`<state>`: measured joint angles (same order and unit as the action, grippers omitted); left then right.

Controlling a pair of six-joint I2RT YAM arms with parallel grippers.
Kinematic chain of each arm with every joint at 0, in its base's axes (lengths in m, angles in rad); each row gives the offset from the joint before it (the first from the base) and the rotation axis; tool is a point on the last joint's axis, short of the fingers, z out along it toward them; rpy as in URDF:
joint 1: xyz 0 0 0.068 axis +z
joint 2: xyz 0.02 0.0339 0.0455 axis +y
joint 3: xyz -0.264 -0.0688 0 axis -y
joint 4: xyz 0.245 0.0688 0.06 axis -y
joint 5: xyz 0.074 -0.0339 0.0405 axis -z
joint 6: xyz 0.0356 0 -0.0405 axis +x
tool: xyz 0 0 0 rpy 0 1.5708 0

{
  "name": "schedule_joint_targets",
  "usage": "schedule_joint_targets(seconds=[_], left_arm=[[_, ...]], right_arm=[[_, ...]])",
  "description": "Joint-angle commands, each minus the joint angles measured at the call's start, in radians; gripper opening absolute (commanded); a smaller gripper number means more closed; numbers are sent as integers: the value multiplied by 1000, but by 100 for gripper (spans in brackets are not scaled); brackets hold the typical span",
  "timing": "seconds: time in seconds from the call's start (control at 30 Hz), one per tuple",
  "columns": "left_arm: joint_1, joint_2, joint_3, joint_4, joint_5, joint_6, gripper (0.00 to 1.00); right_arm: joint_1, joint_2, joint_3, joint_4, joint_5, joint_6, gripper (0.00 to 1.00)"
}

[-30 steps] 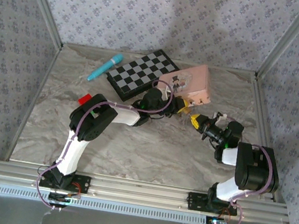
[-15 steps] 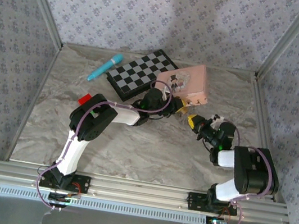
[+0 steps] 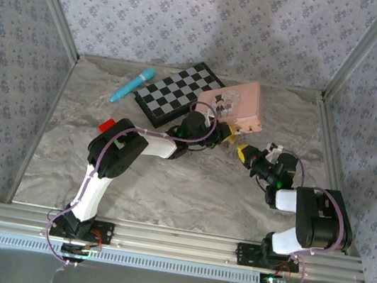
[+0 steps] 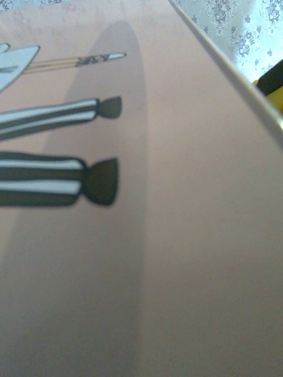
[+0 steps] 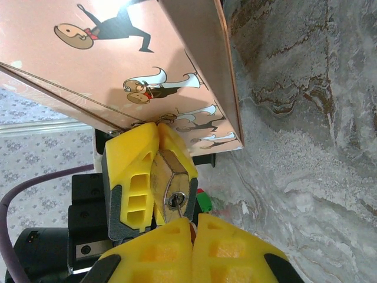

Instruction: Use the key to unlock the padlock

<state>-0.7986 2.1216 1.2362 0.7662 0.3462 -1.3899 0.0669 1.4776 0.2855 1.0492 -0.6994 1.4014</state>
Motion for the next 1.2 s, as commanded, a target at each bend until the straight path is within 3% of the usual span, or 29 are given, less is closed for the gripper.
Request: schedule_joint_targets(seconds=[0.0,0.1,0.3,0.57,0.87,1.03,1.17], left_arm=[[-110,-34,33,19,188,-35,0],[-110,-37,31,25,166,-41,0],[-86,-50,18,0,166,-22,0],[-35,-58,38,-66,67,3,0],[-40,-50,50,-97,-83,4,0],[-45,-24,74,-71,-71,-17,0],[-44,-17,73,-47,-51,-35,0]], right_arm=[[69,11,51,102,18,-3,0],[88,19,27,162,60,12,0],[-1,30,14,141,-48,-51,0],[-82,21,-60,50,-149,-206,0],[-141,15,-134,80,-180,-202,0],[-130,-9,-129,70,-181,-226,0],[-121,-59,-138,20,-153,-354,0]])
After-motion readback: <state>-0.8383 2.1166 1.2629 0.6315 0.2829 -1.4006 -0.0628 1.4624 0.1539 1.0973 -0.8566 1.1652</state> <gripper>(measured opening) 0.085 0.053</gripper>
